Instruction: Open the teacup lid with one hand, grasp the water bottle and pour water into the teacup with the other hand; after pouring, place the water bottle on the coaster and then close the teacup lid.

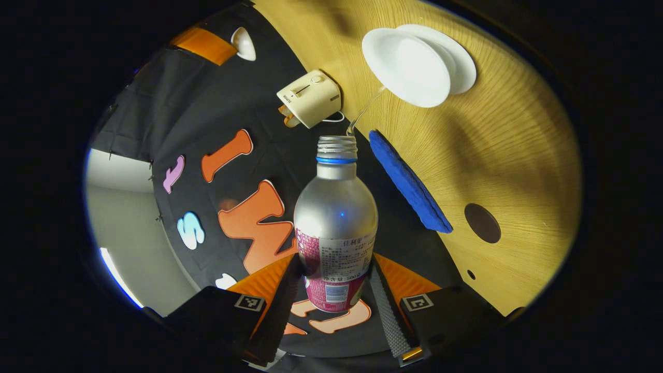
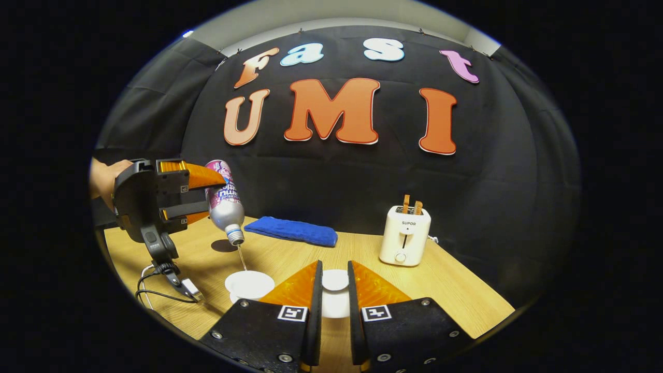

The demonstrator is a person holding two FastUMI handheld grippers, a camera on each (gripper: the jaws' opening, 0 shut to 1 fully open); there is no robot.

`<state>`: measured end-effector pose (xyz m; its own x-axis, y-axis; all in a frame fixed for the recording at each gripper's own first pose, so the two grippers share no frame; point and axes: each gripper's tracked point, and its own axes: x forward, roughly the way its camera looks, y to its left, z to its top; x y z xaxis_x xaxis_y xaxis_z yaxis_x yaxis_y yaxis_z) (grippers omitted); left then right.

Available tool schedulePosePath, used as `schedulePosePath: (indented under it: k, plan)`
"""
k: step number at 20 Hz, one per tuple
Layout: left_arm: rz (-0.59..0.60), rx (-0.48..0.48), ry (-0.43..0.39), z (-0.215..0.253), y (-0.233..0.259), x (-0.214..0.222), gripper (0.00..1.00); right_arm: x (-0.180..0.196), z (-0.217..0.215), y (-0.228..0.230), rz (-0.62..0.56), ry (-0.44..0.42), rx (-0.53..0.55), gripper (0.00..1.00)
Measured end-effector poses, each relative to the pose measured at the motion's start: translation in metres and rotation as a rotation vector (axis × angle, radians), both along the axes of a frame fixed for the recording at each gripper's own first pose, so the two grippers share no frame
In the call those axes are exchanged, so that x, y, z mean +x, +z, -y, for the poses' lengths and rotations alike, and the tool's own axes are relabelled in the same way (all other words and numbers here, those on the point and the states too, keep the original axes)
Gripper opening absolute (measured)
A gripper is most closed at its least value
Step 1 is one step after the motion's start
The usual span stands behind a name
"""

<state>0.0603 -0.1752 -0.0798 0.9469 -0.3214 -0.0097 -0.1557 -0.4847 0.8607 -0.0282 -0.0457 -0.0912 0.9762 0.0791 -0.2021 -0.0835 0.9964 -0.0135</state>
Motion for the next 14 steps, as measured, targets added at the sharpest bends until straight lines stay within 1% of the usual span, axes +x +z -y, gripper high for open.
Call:
schedulePosePath:
  k: [6,7,8,9,13,14]
  plan:
    - [-0.012,0.030,-0.049,0.013,-0.015,-0.005,0.81,0.001,-0.004,-0.002,-0.006,0.005,0.012,0.24]
    - [-0.012,0.028,-0.054,0.014,-0.016,-0.005,0.78,0.001,-0.005,-0.002,-0.008,0.008,0.011,0.24]
    - [-0.014,0.019,-0.052,0.013,-0.017,-0.005,0.78,0.001,-0.005,-0.002,-0.006,0.007,0.013,0.24]
    - [-0.012,0.008,-0.049,0.011,-0.016,-0.004,0.81,0.002,-0.005,-0.002,-0.007,0.008,0.018,0.24]
    - [-0.001,0.000,-0.058,0.010,-0.016,-0.006,0.81,0.004,-0.008,-0.003,-0.014,0.009,0.024,0.24]
    - [-0.003,-0.006,-0.056,0.010,-0.017,-0.006,0.79,0.004,-0.010,-0.003,-0.014,0.013,0.025,0.24]
